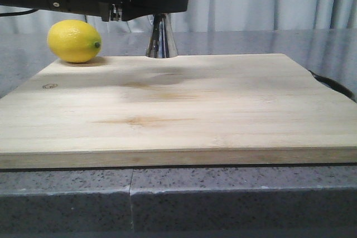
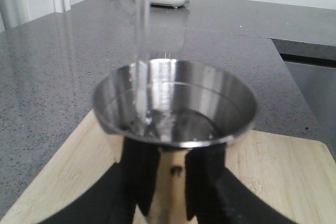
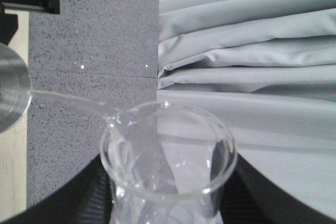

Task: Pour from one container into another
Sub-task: 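Tilt the beaker with the right gripper, pouring liquid into the jigger cup, then tilt the beaker upright and carry it back with the right gripper, then lower the beaker onto the board, open the right gripper, withdraw, then lower the filled jigger onto the board with the left gripper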

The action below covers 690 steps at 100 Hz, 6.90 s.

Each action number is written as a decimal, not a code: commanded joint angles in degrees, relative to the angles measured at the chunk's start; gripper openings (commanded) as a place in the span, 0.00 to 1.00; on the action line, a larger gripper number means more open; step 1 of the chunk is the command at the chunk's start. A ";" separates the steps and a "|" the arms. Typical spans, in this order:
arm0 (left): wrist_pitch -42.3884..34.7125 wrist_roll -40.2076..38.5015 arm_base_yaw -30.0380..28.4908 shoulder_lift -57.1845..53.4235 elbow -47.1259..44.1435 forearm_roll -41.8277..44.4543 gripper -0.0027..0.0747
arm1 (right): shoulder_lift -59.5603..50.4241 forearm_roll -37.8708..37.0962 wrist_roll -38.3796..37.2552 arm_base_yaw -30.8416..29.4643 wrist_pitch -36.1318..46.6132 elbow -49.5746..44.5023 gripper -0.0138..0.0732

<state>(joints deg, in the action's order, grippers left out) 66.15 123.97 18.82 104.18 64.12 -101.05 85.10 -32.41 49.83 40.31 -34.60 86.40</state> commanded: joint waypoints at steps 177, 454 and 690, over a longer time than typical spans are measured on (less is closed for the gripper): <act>5.53 -0.46 0.58 -2.66 1.66 -4.88 0.28 | -2.03 10.28 -20.66 -2.12 1.27 2.16 0.51; 5.45 -0.46 0.58 -2.66 1.66 -4.88 0.28 | 2.33 27.53 -49.32 -23.80 67.47 -47.77 0.85; 6.50 0.72 0.58 1.12 1.66 -2.86 0.28 | -43.33 24.93 -50.59 -21.37 11.21 -47.53 0.85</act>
<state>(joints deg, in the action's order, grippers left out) 66.15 124.55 18.82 107.93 64.26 -100.26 42.16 -6.35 -0.76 18.95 -27.99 37.22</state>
